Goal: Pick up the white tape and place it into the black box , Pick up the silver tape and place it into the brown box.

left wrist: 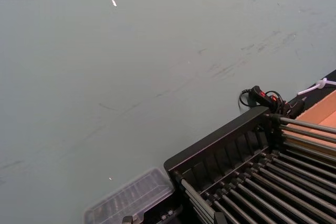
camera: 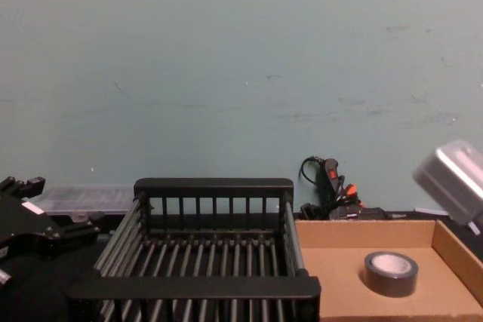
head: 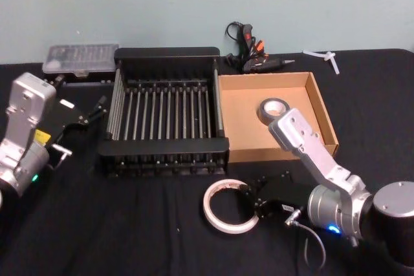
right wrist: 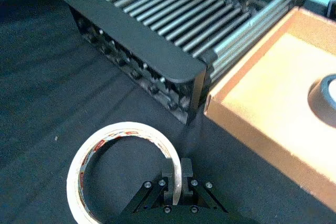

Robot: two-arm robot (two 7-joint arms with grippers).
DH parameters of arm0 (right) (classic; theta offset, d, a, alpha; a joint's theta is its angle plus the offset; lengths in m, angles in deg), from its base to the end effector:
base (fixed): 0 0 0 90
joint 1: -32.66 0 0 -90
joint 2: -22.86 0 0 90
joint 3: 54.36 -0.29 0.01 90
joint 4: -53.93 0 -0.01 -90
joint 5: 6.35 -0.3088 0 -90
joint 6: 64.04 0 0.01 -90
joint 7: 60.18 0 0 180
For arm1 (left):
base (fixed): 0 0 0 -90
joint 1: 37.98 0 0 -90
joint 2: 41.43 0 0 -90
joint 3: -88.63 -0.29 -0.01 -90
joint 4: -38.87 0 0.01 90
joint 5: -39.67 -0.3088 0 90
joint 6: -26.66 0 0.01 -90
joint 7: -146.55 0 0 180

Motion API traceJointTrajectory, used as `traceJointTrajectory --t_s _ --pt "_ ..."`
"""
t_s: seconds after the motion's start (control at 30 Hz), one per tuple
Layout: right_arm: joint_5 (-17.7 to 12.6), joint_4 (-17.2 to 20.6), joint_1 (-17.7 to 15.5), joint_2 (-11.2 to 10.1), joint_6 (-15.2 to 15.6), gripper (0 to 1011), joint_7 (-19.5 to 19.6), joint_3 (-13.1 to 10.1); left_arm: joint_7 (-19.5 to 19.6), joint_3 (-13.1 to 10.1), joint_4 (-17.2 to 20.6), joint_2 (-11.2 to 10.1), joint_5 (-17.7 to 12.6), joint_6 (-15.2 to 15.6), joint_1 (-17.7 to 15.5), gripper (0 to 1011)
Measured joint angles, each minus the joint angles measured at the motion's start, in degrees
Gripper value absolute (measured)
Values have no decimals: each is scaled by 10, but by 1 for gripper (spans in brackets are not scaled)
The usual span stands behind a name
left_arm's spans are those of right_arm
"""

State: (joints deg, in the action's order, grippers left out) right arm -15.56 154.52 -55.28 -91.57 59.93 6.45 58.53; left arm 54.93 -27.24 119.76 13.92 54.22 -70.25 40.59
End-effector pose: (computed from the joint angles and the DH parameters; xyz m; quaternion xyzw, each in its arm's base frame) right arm 0.3084 0.0135 -0.2665 -0.2748 0.1045 -0.3742 0.8795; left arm 0.3581 0.0827 -0.3023 0.1416 -0.1324 0.5799 0.7913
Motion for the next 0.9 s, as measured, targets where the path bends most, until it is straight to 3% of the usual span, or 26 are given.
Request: traceJointTrajectory --t_s 0.53,0.9 --pt "-20 54 4 -29 -23 98 -12 -9 0 0 0 0 0 0 0 1001" --pt "-33 74 27 -50 -48 98 -21 -6 0 0 0 0 0 0 0 1001"
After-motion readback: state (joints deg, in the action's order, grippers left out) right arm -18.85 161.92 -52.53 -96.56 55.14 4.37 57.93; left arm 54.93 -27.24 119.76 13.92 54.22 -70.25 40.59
